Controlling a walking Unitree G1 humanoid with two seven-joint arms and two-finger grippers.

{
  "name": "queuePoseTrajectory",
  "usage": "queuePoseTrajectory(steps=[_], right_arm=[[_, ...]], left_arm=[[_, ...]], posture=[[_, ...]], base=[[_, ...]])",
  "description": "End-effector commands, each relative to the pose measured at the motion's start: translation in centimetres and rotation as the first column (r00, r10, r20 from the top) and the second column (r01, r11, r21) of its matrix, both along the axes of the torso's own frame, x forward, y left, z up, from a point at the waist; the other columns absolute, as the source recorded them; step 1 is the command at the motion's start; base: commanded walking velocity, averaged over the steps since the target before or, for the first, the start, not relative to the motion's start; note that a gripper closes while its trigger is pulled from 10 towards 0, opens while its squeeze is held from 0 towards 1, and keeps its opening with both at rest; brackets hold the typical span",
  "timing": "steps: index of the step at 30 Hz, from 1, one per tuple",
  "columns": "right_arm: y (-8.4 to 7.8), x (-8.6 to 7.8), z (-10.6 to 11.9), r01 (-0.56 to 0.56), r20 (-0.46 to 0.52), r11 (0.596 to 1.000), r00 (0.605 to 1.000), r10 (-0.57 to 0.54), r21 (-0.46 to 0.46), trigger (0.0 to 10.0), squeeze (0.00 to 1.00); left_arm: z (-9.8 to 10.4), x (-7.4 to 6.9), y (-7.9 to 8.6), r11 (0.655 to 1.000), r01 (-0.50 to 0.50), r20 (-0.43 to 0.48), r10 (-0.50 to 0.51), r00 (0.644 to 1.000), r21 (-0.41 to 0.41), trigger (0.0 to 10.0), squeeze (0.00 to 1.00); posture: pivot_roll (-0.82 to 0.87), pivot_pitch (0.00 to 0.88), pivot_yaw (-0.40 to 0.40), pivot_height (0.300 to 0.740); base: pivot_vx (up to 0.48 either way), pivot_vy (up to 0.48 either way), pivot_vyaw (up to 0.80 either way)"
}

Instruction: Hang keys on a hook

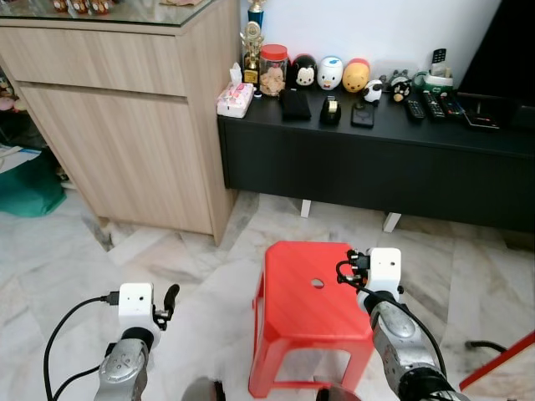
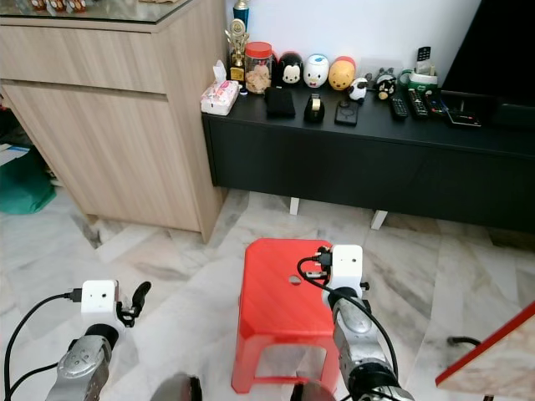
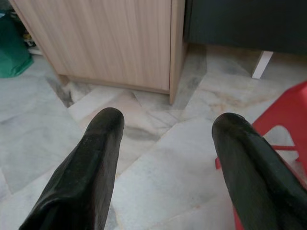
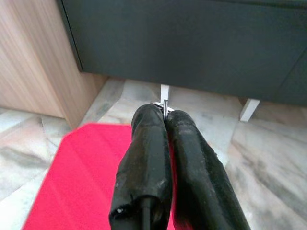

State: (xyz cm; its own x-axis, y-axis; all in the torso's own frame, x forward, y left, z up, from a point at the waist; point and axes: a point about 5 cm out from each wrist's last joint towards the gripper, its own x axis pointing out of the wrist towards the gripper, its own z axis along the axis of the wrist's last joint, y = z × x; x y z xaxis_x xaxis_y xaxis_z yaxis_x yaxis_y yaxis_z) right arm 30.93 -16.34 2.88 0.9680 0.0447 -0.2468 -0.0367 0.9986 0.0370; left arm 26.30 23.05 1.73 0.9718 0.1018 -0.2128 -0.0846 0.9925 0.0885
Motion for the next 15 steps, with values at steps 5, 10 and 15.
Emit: queuePoseTrajectory(steps=[5, 10, 15], right_arm=[[-0.1, -0.1, -0.3, -0.018, -0.023, 1.000, 1.000, 0.018, -0.008, 10.0, 0.00], [-0.7, -0.1, -0.2, -0.005, -0.023, 1.000, 1.000, 0.005, -0.007, 10.0, 0.00], [-0.8, -0.1, -0.2, 0.028, -0.034, 0.998, 0.999, -0.026, 0.047, 10.0, 0.00]], left_arm=[[-0.3, 0.0, -0.6, 0.999, 0.035, -0.001, -0.035, 0.999, 0.001, 10.0, 0.00], [0.3, 0.7, -1.1, 0.999, 0.040, 0.033, -0.040, 0.999, -0.002, 10.0, 0.00], [0.8, 0.9, -1.7, 0.997, 0.074, 0.071, -0.073, 0.995, -0.013, 10.0, 0.00]], posture=[[0.12, 0.000, -0.054, 0.740], [0.11, 0.000, -0.058, 0.740], [0.11, 0.000, -0.060, 0.740]], base=[[0.000, 0.000, 0.00], [0.000, 0.000, 0.00], [0.000, 0.000, 0.00]])
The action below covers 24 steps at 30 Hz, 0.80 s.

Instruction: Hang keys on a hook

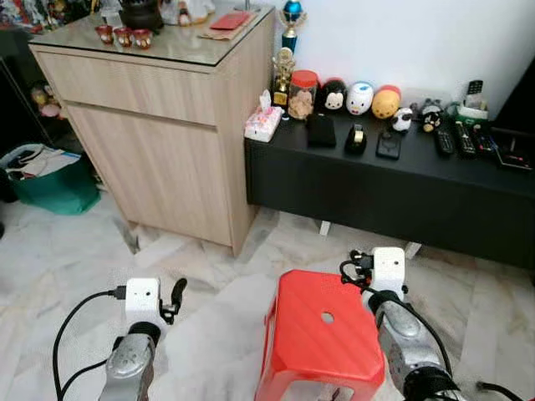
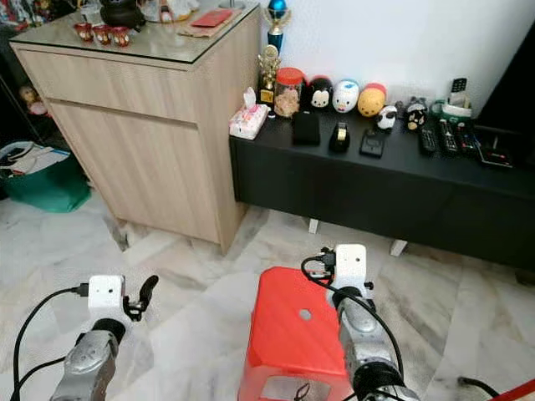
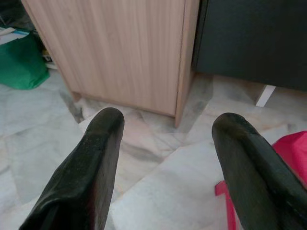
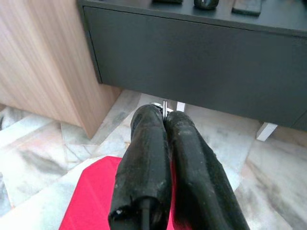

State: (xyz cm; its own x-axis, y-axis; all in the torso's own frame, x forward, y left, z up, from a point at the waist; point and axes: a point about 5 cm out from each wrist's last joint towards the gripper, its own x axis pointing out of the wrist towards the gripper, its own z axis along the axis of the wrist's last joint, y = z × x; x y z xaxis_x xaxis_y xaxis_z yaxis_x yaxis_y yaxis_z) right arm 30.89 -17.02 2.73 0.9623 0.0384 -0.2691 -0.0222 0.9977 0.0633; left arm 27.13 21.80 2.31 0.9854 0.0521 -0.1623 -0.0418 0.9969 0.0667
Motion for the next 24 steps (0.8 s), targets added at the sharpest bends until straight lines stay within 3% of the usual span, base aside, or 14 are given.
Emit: queuePoseTrajectory(steps=[1, 11, 24], right_arm=[[-0.1, 0.0, 0.0, 0.020, -0.006, 0.999, 1.000, -0.020, 0.032, 10.0, 0.00], [0.5, 0.5, 0.4, 0.035, 0.000, 0.998, 0.999, -0.035, 0.060, 10.0, 0.00], [0.9, 0.9, 0.6, 0.066, -0.012, 0.995, 0.998, -0.066, 0.068, 10.0, 0.00]], left_arm=[[0.3, 0.1, -0.8, 0.999, 0.043, 0.027, -0.043, 0.999, 0.003, 10.0, 0.00], [0.8, 0.7, -1.2, 0.999, 0.033, 0.056, -0.032, 0.998, -0.010, 10.0, 0.00], [1.0, 0.4, -1.1, 1.000, 0.023, 0.073, -0.022, 0.997, -0.020, 10.0, 0.00]], posture=[[0.12, 0.000, -0.062, 0.740], [0.11, 0.000, -0.069, 0.740], [0.11, 0.000, -0.076, 0.740]], base=[[0.000, 0.000, 0.00], [0.000, 0.000, 0.00], [0.000, 0.000, 0.00]])
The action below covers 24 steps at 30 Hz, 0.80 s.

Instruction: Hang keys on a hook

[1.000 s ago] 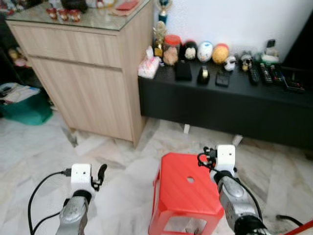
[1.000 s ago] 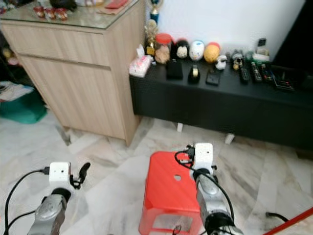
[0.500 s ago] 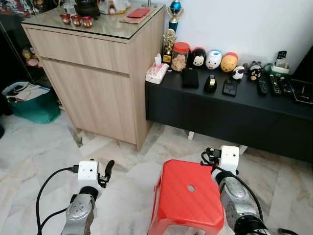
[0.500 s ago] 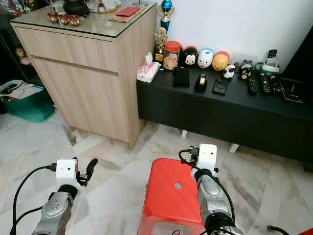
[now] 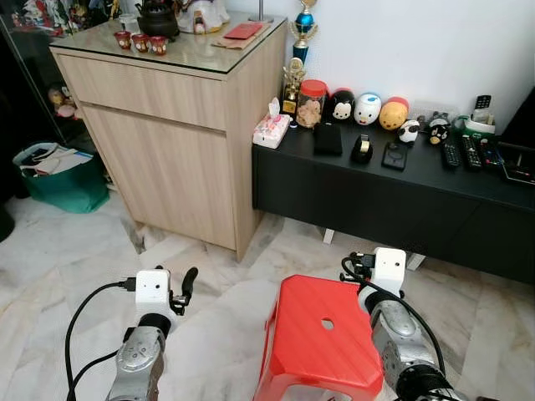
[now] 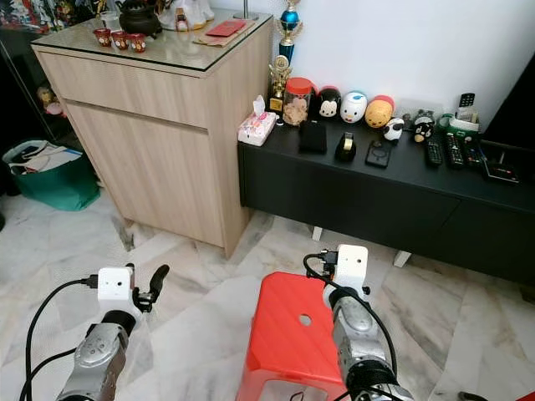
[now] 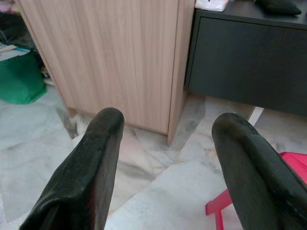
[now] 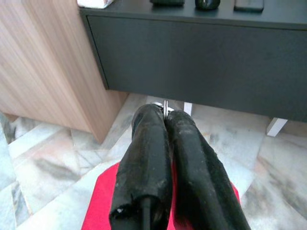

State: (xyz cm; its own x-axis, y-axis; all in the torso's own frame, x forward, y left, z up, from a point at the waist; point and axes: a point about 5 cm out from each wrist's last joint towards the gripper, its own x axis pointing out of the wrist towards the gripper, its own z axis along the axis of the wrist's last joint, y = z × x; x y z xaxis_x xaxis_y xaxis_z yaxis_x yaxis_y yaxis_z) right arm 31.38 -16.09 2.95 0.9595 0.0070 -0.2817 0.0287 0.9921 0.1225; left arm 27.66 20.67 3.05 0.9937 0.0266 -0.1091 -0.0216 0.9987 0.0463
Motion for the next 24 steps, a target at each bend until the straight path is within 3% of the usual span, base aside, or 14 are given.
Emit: queuePoseTrajectory(steps=[1, 24], right_arm=[[-0.07, 0.40, 0.41, 0.017, 0.004, 1.000, 1.000, -0.017, 0.008, 10.0, 0.00], [-0.49, 0.56, 0.49, 0.036, -0.012, 0.999, 0.999, -0.036, -0.005, 10.0, 0.00]], left_arm=[[0.28, -0.11, 0.07, 1.000, -0.001, 0.022, 0.001, 1.000, -0.003, 10.0, 0.00], [0.47, -0.14, -0.52, 1.000, 0.011, 0.036, -0.010, 0.999, -0.023, 10.0, 0.00]], posture=[[0.11, 0.000, -0.079, 0.740], [0.09, 0.000, -0.077, 0.740]], base=[[0.000, 0.000, 0.00], [0.000, 0.000, 0.00]])
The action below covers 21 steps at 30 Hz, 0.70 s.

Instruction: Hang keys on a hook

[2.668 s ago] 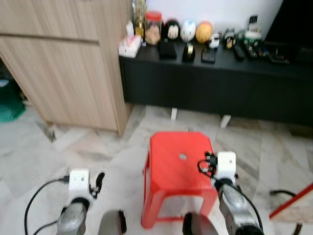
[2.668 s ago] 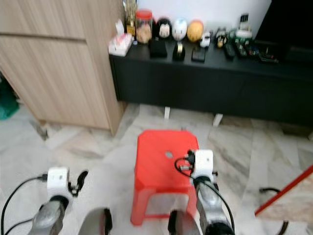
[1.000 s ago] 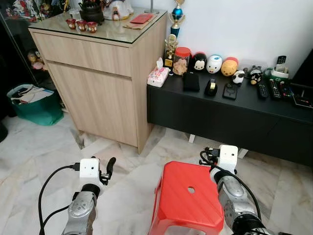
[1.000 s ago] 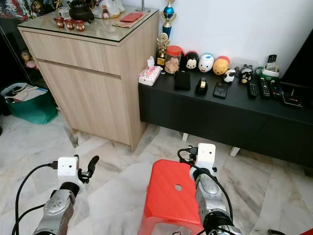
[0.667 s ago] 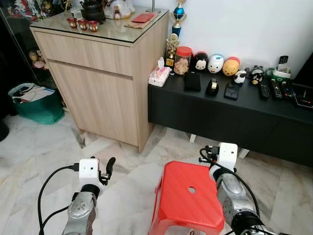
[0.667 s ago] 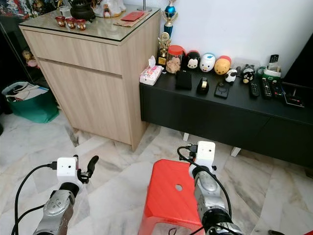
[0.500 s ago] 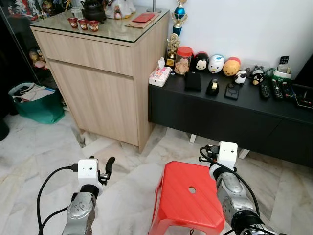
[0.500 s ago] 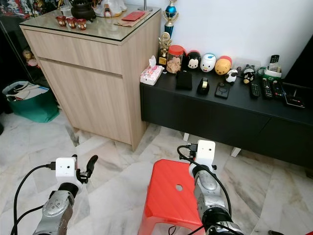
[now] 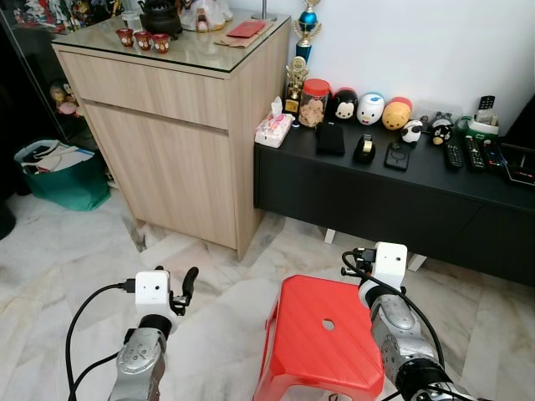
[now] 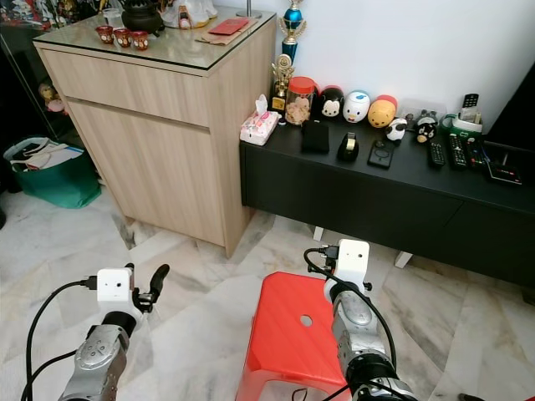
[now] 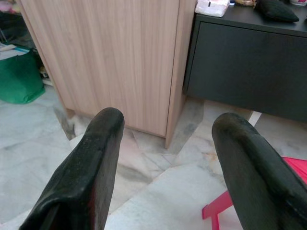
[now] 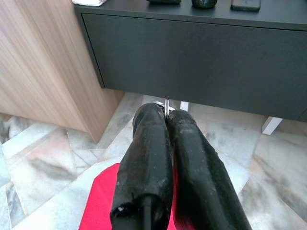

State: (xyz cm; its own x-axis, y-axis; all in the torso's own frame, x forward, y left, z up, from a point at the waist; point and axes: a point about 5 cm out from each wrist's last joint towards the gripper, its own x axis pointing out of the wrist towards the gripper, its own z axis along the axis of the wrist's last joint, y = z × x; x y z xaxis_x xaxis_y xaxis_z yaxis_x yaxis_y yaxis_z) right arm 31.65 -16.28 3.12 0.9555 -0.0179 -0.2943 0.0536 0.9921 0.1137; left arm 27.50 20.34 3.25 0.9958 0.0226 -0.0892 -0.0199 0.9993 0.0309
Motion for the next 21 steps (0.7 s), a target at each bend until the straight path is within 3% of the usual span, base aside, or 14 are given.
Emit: queuePoseTrajectory(steps=[1, 14, 21], right_arm=[[-0.29, 0.30, 0.33, 0.013, 0.002, 1.000, 1.000, -0.013, 0.003, 10.0, 0.00], [0.25, 0.23, 0.15, -0.012, -0.008, 1.000, 1.000, 0.012, 0.008, 10.0, 0.00], [0.59, 0.28, 0.04, -0.037, -0.025, 0.999, 0.999, 0.037, 0.006, 10.0, 0.00]], left_arm=[[0.25, -0.01, -0.17, 1.000, 0.009, 0.015, -0.009, 1.000, -0.009, 10.0, 0.00], [0.35, -0.09, -0.15, 1.000, 0.008, 0.022, -0.008, 1.000, -0.010, 10.0, 0.00], [0.27, -0.21, -0.31, 1.000, 0.016, 0.019, -0.016, 1.000, -0.009, 10.0, 0.00]], posture=[[0.09, 0.000, -0.077, 0.740], [0.10, 0.000, -0.080, 0.740], [0.10, 0.000, -0.079, 0.740]], base=[[0.000, 0.000, 0.00], [0.000, 0.000, 0.00], [-0.268, 0.000, 0.00]])
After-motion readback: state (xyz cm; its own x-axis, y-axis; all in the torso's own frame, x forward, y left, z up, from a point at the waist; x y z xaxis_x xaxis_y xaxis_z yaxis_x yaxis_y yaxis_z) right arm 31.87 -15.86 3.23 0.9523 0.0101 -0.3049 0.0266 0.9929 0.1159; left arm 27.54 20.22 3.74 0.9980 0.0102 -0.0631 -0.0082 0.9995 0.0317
